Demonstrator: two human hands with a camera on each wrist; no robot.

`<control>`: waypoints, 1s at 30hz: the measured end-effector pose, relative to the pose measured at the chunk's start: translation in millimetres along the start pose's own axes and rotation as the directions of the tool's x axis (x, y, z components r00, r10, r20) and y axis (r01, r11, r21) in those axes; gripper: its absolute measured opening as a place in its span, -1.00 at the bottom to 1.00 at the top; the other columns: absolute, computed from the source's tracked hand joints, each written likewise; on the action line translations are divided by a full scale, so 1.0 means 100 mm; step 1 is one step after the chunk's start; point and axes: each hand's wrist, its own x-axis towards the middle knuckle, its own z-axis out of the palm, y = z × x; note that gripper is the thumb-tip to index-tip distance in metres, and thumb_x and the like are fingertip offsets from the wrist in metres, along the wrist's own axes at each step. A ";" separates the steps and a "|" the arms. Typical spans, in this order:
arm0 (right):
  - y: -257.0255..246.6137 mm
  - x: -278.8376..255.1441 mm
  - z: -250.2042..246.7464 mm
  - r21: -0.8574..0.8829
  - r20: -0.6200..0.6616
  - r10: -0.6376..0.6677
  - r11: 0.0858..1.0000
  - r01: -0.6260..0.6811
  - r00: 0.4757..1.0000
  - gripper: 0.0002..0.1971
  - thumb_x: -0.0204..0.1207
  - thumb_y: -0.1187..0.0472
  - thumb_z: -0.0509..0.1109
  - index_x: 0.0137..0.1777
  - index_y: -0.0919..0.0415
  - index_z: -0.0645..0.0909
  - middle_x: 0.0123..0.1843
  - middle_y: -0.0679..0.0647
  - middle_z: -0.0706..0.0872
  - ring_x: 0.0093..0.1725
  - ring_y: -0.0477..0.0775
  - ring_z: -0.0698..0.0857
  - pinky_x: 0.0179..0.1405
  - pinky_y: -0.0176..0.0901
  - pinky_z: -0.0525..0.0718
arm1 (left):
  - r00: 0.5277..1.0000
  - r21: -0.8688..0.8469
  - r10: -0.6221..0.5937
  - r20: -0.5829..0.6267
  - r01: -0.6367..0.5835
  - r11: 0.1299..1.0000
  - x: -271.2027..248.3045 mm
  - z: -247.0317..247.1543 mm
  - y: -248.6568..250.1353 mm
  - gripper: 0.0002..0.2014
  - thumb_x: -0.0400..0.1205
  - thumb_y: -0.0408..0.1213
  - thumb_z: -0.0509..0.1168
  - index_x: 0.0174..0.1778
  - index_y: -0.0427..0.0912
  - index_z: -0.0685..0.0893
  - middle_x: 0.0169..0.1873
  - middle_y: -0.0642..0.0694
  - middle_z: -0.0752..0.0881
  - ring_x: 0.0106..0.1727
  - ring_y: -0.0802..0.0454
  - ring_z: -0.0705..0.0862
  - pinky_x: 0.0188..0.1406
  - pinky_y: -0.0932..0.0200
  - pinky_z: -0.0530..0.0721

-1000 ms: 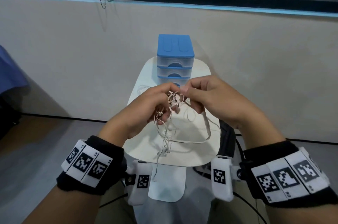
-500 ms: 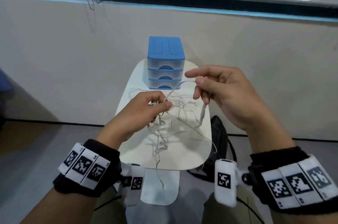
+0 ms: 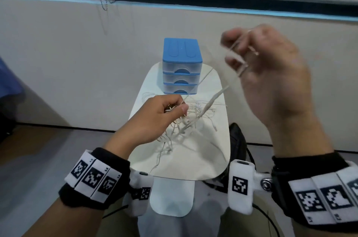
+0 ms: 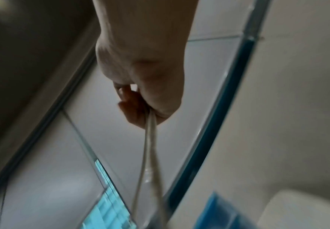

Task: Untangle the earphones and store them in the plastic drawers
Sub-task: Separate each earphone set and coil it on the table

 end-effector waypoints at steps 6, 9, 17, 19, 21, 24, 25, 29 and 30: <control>-0.08 -0.07 -0.12 0.010 -0.376 0.215 0.974 -0.228 0.902 -0.55 0.72 0.17 0.23 -0.41 0.09 0.19 -0.59 -0.03 0.18 -0.65 -0.03 0.13 -0.63 -0.32 0.21 | 0.990 -0.043 -0.044 -0.134 0.038 0.998 0.01 -0.07 0.01 -0.74 0.79 -0.11 0.31 -0.17 -0.15 0.69 -0.30 -0.03 0.74 -0.39 0.02 0.51 -0.43 0.22 0.53; 0.14 -0.11 -0.10 -0.544 -0.267 0.269 0.751 -0.375 0.925 -0.67 0.66 -0.02 0.46 -0.23 0.07 0.45 -0.64 -0.12 0.31 -0.68 -0.06 0.24 -0.62 -0.32 0.24 | 0.977 -0.097 -0.027 -0.213 0.007 0.995 0.06 -0.11 0.13 -0.77 0.78 -0.12 0.33 -0.13 -0.15 0.67 -0.29 -0.03 0.77 -0.41 -0.02 0.51 -0.38 0.15 0.49; 0.28 -0.13 0.17 -0.728 0.124 0.276 0.678 -0.102 0.953 -0.73 0.73 0.10 0.40 -0.20 0.17 0.73 -0.33 0.11 0.59 -0.32 -0.08 0.46 -0.25 -0.10 0.42 | 0.981 -0.110 0.024 -0.192 -0.046 0.993 0.09 -0.15 0.19 -0.88 0.71 -0.22 0.44 -0.15 -0.08 0.73 -0.36 0.06 0.70 -0.44 0.07 0.52 -0.41 0.26 0.53; 0.13 -0.07 0.14 -0.515 0.043 0.135 0.852 -0.094 0.990 -0.74 0.69 0.17 0.40 -0.26 0.08 0.73 -0.17 0.11 0.66 -0.16 -0.13 0.57 -0.09 -0.16 0.42 | 0.988 -0.069 0.017 -0.151 -0.028 0.997 0.05 -0.17 0.11 -0.87 0.71 -0.22 0.46 -0.16 -0.10 0.75 -0.33 0.08 0.71 -0.42 0.10 0.54 -0.38 0.31 0.55; 0.00 -0.01 0.09 -0.358 -0.111 0.022 0.932 -0.061 0.994 -0.77 0.56 0.13 0.41 -0.33 -0.03 0.75 0.00 0.04 0.70 0.05 -0.07 0.63 0.05 -0.08 0.41 | 0.994 -0.044 -0.005 -0.106 0.001 0.999 0.01 -0.18 0.02 -0.87 0.71 -0.22 0.46 -0.15 -0.13 0.74 -0.32 0.05 0.74 -0.41 0.13 0.57 -0.36 0.33 0.56; -0.10 0.01 -0.01 -0.004 -0.258 -0.010 1.000 0.009 0.966 -0.80 0.51 0.25 0.32 -0.35 0.12 0.63 -0.04 0.12 0.75 0.07 0.05 0.66 0.15 -0.02 0.50 | 0.996 -0.080 -0.032 -0.083 0.025 0.996 -0.02 -0.17 -0.04 -0.84 0.73 -0.24 0.43 -0.12 -0.22 0.72 -0.27 -0.07 0.79 -0.41 0.07 0.58 -0.36 0.30 0.56; -0.11 -0.02 -0.01 0.150 -0.257 0.031 0.989 0.008 0.966 -0.76 0.55 0.29 0.26 -0.36 0.17 0.54 -0.17 0.14 0.74 0.00 0.11 0.71 0.12 -0.03 0.59 | 0.996 -0.107 -0.035 -0.083 0.026 0.994 -0.02 -0.17 -0.04 -0.84 0.74 -0.25 0.41 -0.10 -0.25 0.71 -0.26 -0.08 0.80 -0.42 0.04 0.58 -0.38 0.29 0.54; 0.03 -0.08 0.02 0.075 -0.333 0.226 0.974 -0.213 0.916 -0.60 0.67 0.10 0.26 -0.32 0.11 0.15 -0.52 0.04 0.24 -0.60 0.03 0.22 -0.57 -0.22 0.29 | 0.992 -0.159 -0.027 -0.122 0.007 0.987 -0.01 -0.18 0.06 -0.83 0.76 -0.22 0.40 -0.07 -0.25 0.70 -0.31 -0.07 0.79 -0.44 0.05 0.54 -0.42 0.30 0.51; 0.09 -0.09 0.02 -0.068 -0.316 0.239 0.960 -0.273 0.918 -0.56 0.67 0.03 0.33 -0.28 0.11 0.15 -0.52 0.02 0.19 -0.60 0.02 0.11 -0.57 -0.26 0.16 | 0.990 -0.153 -0.016 -0.142 -0.006 0.988 0.00 -0.19 0.09 -0.83 0.75 -0.21 0.40 -0.08 -0.23 0.70 -0.34 -0.05 0.77 -0.44 0.05 0.53 -0.43 0.29 0.50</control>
